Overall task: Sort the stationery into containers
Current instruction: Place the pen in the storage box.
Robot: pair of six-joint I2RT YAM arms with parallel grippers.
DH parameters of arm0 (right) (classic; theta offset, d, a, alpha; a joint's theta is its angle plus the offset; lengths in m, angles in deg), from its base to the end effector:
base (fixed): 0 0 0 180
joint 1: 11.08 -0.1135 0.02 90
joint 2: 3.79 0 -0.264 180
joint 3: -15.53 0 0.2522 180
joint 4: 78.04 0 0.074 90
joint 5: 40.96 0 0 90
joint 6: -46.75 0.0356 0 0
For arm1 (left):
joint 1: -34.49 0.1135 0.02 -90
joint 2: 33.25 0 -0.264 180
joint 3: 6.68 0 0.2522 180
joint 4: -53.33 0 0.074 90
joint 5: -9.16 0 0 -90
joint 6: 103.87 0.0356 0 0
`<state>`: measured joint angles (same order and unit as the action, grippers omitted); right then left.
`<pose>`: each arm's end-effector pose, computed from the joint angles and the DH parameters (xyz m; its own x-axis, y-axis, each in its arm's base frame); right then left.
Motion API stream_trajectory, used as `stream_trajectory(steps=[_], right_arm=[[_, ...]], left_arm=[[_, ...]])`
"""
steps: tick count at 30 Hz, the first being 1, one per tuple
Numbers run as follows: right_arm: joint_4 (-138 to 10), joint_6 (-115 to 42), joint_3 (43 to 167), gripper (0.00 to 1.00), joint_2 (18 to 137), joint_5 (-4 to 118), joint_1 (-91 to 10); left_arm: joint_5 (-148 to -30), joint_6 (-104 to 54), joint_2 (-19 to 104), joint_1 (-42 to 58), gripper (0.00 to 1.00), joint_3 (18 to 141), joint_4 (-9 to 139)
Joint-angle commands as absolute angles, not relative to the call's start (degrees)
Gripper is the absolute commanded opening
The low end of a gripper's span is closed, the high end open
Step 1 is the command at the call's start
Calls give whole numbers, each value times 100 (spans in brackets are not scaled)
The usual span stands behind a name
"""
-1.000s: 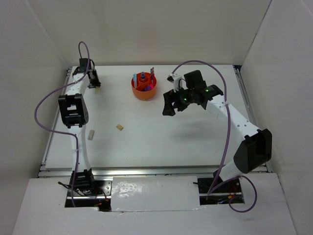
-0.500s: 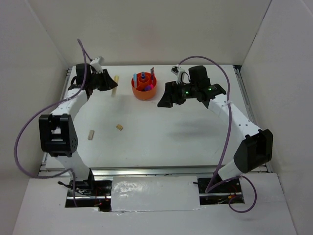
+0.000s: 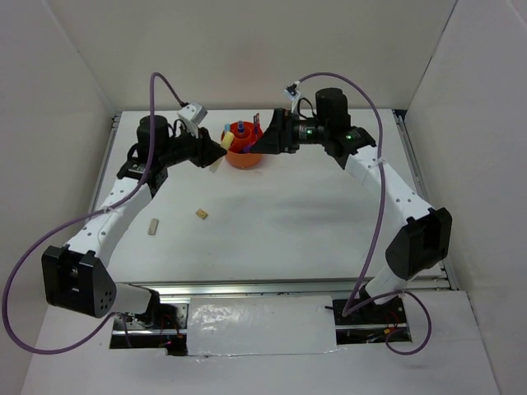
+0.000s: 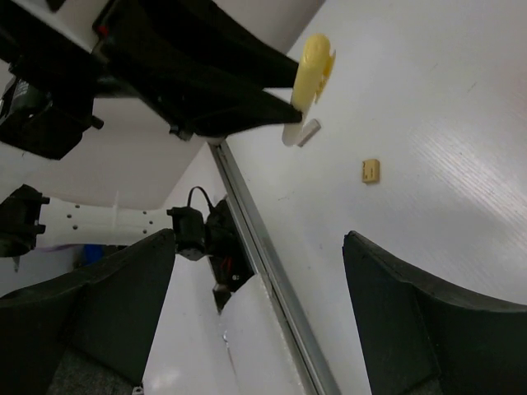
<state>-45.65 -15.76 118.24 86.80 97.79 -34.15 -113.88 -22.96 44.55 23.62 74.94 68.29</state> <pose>0.3214 0.1660 0.3967 -0.7015 0.0320 -0.7119 -0.6577 0.3556 0.6641 0.3084 -0.0790 0.3683 -0.2953 -0.0781 -0.9522 0.6449 0.7191 -0.2590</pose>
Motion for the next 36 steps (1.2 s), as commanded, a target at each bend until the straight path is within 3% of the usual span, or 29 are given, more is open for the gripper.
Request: stream_trajectory(steps=[1,10,19,29,35,36], right_arm=[[-4837,-1346,12201,89,8963,9835,-3560],[-4785,-1187,12694,89,9570,9562,-3753],[-4943,-906,12720,80,9921,9642,-3762],[-5101,-783,12773,59,10018,9756,-3762],[-5232,-748,12764,31,10019,9887,-3762],[-5328,-739,12747,23,10018,9975,-3780]], left_arm=[[-11380,-1801,4348,1999,0,7634,7104],[-11239,-1800,4278,1656,0,7687,7263],[-11318,-1976,4374,1516,0,7906,7237],[-11345,-2064,4427,1445,0,7951,7246],[-11319,-2029,4409,1436,0,7915,7272],[-11292,-2038,4401,1436,0,7915,7289]])
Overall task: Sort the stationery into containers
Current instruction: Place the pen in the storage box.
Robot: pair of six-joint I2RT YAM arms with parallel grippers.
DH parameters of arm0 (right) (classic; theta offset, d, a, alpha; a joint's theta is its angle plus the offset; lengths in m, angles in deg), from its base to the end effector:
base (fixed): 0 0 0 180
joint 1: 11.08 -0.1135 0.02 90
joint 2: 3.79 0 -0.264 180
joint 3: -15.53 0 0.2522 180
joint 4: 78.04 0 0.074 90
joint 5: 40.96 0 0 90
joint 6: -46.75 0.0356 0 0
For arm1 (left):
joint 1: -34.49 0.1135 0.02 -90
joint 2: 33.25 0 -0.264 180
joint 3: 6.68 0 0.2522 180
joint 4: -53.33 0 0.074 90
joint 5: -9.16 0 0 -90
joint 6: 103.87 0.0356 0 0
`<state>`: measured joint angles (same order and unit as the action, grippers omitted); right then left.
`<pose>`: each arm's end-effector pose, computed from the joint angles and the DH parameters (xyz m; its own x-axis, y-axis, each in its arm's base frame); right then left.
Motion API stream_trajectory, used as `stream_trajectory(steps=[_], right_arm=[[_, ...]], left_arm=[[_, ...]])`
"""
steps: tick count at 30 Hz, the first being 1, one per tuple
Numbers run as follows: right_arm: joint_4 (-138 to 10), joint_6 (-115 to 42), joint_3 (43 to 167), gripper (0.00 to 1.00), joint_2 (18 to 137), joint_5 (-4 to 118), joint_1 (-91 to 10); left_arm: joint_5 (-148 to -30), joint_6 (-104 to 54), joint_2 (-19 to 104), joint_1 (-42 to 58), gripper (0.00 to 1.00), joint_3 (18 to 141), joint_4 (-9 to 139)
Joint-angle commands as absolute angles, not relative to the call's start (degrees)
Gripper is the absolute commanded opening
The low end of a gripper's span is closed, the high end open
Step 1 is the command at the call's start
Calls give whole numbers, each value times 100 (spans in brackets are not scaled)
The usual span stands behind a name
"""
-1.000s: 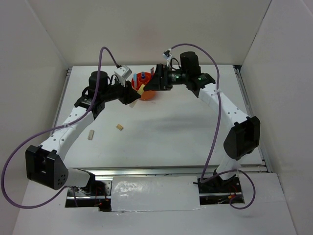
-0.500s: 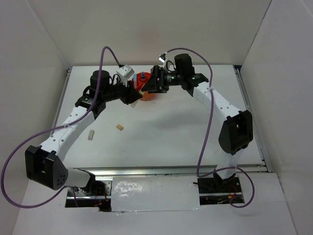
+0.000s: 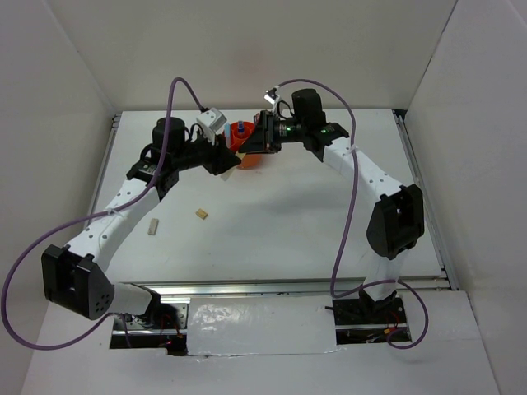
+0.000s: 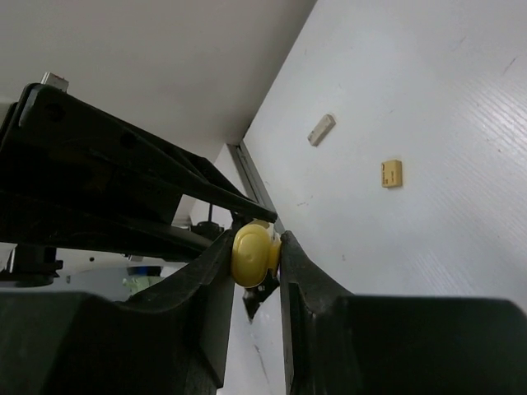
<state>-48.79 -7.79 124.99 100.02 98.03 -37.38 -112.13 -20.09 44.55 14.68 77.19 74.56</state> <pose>0.3675 0.2116 0.3557 -0.8206 0.0191 -0.5711 -0.5335 0.3325 0.7777 0.2908 -0.1244 0.3709 -0.3271 0.0194 -0.9448 0.7301 0.6400 -0.2396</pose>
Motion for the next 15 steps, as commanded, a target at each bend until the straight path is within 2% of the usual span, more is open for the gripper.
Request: stream_trajectory(steps=[1,2,3,4,7,8,10,11,15], right_arm=[[-5355,-739,12747,19,10010,10002,-3754],[-5373,-748,12755,10,9975,10002,-3745],[-5356,-765,12773,5,9966,9984,-3753],[-5321,-852,12808,2,9940,9967,-3736],[-5241,-950,12843,0,9887,9879,-3683],[-5224,-993,12852,0,9861,9870,-3631],[-5215,-1029,12861,0,9825,9826,-3552],[-5206,-1090,12904,0,9816,9800,-3517],[-4934,-1380,13045,0,9755,9598,-3279]], left_arm=[[-11257,-2064,4401,1436,0,7924,7298],[-11205,-2064,4401,1436,6,7924,7307],[-11161,-2064,4409,1436,13,7933,7359],[-11082,-2073,4392,1445,24,7950,7377],[-10854,-2143,4365,1454,38,8029,7596],[-10757,-2178,4331,1497,54,8038,7641],[-10695,-2423,4269,1629,75,8003,7659],[-10660,-2546,4199,1812,99,7986,7650],[-10633,-3030,4006,2376,99,7915,7615]])
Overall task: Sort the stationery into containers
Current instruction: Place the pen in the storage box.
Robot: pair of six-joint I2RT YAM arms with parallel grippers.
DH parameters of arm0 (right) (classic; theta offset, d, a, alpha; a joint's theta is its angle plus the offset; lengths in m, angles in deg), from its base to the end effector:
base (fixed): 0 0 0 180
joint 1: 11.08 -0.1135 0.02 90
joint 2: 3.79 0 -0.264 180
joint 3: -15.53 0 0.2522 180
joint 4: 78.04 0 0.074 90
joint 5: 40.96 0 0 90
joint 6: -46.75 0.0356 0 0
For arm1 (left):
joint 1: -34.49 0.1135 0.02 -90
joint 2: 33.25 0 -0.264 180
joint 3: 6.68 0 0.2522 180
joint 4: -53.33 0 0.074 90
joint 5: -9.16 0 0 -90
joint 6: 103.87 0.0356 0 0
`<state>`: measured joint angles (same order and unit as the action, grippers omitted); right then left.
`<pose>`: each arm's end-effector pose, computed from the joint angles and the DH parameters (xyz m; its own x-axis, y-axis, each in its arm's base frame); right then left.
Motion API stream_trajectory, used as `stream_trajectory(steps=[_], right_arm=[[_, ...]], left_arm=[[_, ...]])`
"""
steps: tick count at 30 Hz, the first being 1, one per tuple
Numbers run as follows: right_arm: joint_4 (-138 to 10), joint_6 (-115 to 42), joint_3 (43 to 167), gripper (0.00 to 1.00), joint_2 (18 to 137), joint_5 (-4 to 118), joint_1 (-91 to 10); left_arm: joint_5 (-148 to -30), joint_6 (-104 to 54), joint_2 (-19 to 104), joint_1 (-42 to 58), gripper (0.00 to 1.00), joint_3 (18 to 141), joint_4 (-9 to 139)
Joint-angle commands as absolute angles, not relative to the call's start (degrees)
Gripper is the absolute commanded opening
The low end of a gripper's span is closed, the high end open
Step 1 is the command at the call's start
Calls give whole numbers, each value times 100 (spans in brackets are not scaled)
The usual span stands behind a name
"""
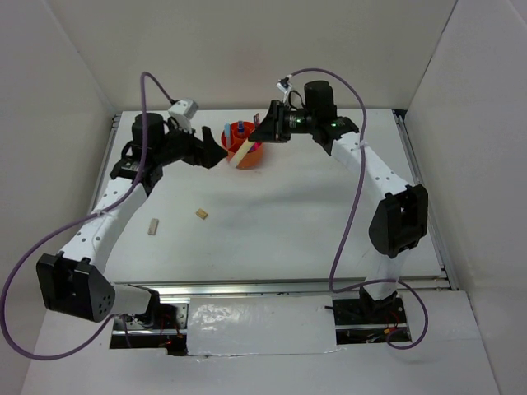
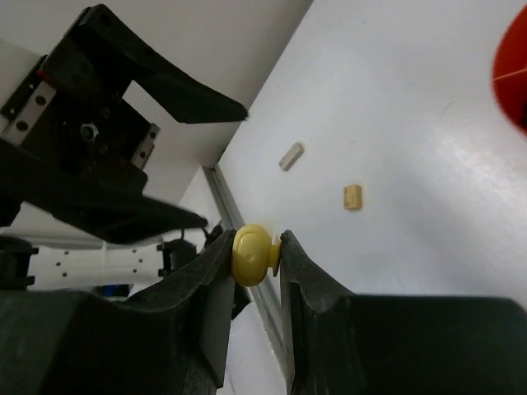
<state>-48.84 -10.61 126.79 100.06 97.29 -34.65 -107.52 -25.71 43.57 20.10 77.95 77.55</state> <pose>0.3780 0.1939 0.3661 -0.7726 0.0548 -0.6325 -0.5754 0.3607 0.7340 0.2974 -0.0928 0.3749 -0.3990 -0.0869 -0.9128 0.5695 0.7567 -0.3210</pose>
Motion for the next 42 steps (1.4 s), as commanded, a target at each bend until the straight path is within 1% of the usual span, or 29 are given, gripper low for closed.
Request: stream_trajectory(steps=[1,3,4,5,8,10,11,13,15,19,24,28,32,37,42], right_arm=[[-4856,-1581,13124,0,9729,9476,-3235],[-4539,-1906,13221,0,9711,9308,-3121],[-4408,-2325,13326,0,9676,9220,-3103],[-4276,-2512,13335,0,9658,8950,-3077],[-4179,-3128,13449,0,9579,8519,-3006],[-4064,-3435,13834,0,9736,8289,-3067],[-4064,-3489,13950,0,9807,7966,-3077],[-4273,-3542,14056,0,9956,7622,-3217],[-4801,-3525,13969,0,10070,7175,-3331],[-5486,-3858,13986,0,10378,6312,-3901],[-5803,-4263,14302,0,11045,5556,-4342],[-6014,-4457,14565,0,11529,5230,-4509],[-6225,-4641,14715,0,11968,5010,-4650],[-6402,-4852,14847,0,12224,4624,-4773],[-6560,-4923,14821,0,12347,4640,-4799]], left_arm=[[-10642,-3231,3962,2603,99,7907,7597],[-10677,-3364,3821,2806,99,7880,7597],[-10703,-3374,3777,2964,99,7863,7649],[-10721,-3356,3698,3026,99,7854,7746],[-10668,-3233,3540,3185,99,7697,7939],[-10537,-3180,3426,3255,99,7564,7931],[-10502,-3163,3321,3273,99,7442,7896],[-10292,-3110,3189,3282,99,7336,7879],[-10185,-3075,3118,3308,99,7213,7905],[-10018,-3005,2933,3361,99,7037,7949],[-9947,-3066,2749,3422,99,6791,7844],[-9974,-3233,2485,3423,99,6475,7615],[-9939,-3216,2309,3431,99,6325,7702],[-9904,-3198,2212,3431,99,6210,7720],[-9974,-3277,2230,3423,99,6096,7554]])
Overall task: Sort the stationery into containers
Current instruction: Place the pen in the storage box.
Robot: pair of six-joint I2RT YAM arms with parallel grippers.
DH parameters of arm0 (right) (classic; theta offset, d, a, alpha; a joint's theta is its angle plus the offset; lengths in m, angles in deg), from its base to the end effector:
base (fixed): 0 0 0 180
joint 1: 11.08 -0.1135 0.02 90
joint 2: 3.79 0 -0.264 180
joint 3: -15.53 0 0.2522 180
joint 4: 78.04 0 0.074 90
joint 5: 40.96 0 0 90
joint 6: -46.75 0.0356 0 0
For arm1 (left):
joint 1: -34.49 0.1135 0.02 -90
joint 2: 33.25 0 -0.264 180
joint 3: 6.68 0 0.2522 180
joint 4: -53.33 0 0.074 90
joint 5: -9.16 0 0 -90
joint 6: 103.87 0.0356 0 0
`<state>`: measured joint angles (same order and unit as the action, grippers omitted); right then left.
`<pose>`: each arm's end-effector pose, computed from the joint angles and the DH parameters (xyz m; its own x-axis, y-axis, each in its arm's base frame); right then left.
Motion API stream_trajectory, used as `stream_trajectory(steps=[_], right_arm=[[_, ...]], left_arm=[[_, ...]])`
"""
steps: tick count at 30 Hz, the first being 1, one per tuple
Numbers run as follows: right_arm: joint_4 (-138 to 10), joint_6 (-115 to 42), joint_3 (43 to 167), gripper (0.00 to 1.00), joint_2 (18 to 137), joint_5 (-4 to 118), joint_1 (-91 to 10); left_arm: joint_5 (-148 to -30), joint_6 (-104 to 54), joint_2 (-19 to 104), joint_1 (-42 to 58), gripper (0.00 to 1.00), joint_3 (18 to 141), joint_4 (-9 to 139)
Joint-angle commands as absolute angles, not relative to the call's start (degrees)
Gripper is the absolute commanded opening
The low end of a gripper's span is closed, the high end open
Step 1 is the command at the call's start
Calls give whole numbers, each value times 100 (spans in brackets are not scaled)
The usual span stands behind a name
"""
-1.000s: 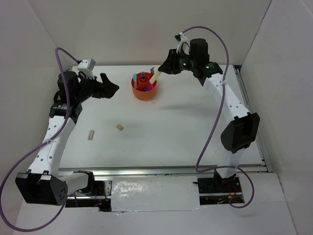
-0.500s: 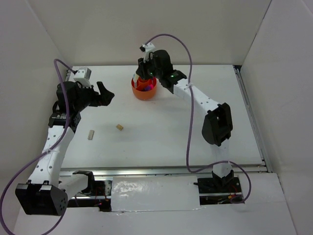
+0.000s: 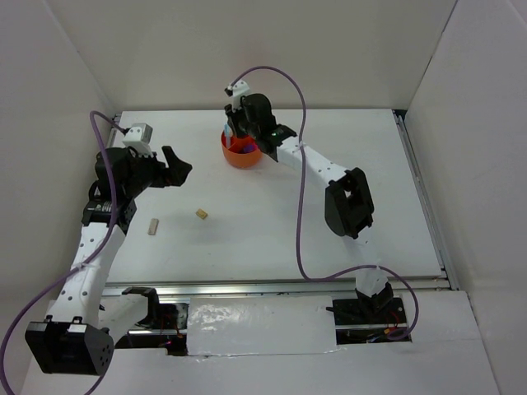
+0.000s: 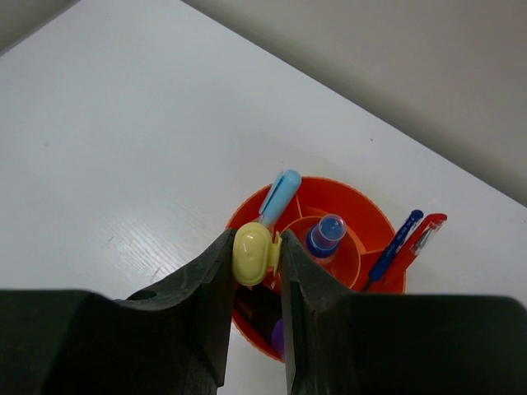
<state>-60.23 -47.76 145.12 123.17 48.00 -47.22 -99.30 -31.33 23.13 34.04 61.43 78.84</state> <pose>0.4336 0.3158 0.3073 -0.1656 -0.2183 -0.9617 -0.5904 0.8031 -0.0806 0.2253 -0.0130 0.3589 -0.3217 -0.2821 -0.9038 0.2290 0.9031 -0.3634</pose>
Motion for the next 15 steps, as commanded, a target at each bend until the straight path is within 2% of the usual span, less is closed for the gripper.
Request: stream_trajectory(steps=[1,15], right_arm=[[-6569,-4905,14830,0,12382,4667,-4817],[-6341,-4887,14689,0,12558,4878,-4826]], left_arm=[[-9974,-3294,2247,3431,99,6070,7536],[-9947,-3268,2300,3607,99,6105,7571]])
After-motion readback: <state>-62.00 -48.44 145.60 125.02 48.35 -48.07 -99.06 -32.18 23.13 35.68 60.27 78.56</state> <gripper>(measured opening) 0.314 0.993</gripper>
